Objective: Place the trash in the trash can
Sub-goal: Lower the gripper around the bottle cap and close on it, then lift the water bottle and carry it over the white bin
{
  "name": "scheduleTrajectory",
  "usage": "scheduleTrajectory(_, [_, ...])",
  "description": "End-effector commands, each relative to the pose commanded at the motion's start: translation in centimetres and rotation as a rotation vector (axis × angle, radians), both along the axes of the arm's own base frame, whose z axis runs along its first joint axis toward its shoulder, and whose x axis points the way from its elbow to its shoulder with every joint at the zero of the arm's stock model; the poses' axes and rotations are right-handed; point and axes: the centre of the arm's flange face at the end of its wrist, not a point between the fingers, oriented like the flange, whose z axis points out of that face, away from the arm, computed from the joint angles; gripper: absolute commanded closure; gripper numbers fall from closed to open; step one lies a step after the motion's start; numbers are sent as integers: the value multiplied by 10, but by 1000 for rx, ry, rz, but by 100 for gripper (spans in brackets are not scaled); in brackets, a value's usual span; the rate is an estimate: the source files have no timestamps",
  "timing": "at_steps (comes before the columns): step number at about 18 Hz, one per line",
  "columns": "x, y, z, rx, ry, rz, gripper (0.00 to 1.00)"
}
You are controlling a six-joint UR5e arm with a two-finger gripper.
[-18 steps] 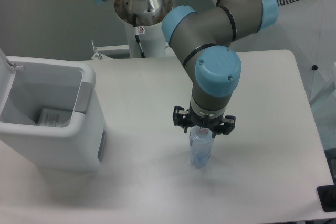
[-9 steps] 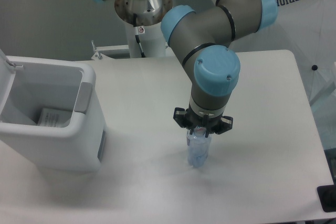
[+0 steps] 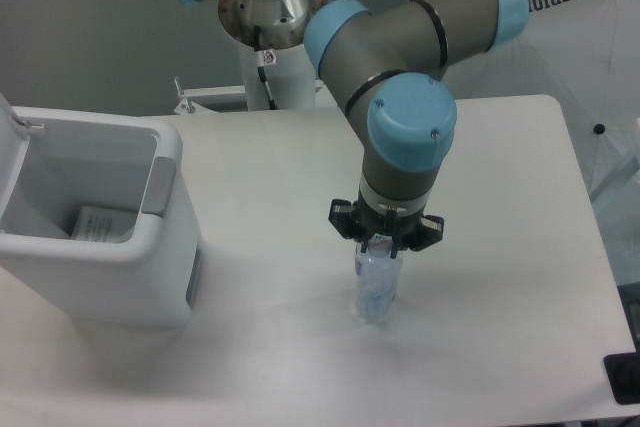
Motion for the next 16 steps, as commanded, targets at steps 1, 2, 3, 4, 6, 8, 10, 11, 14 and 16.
scheduleTrajectory(1, [2,-2,7,14,3,1,79])
scheduleTrajectory(2, [4,-4,16,30,8,4,79])
scheduleTrajectory(3, [5,-6,22,41,12,3,79])
scheduleTrajectory(4, [3,-9,29,53,17,9,79])
scheduleTrajectory(6, [3,-12,43,77,31,12,79])
scheduleTrajectory(8, [3,-10,58,124,32,12,79])
scheduleTrajectory(10, [0,-13,75,170,33,19,79])
scheduleTrajectory(11, [0,-15,84,202,28,21,79])
scheduleTrajectory(14, [-1,-28,113,310,9,42,82])
scheduleTrajectory(16, [-3,-27,128,378,1,41,82])
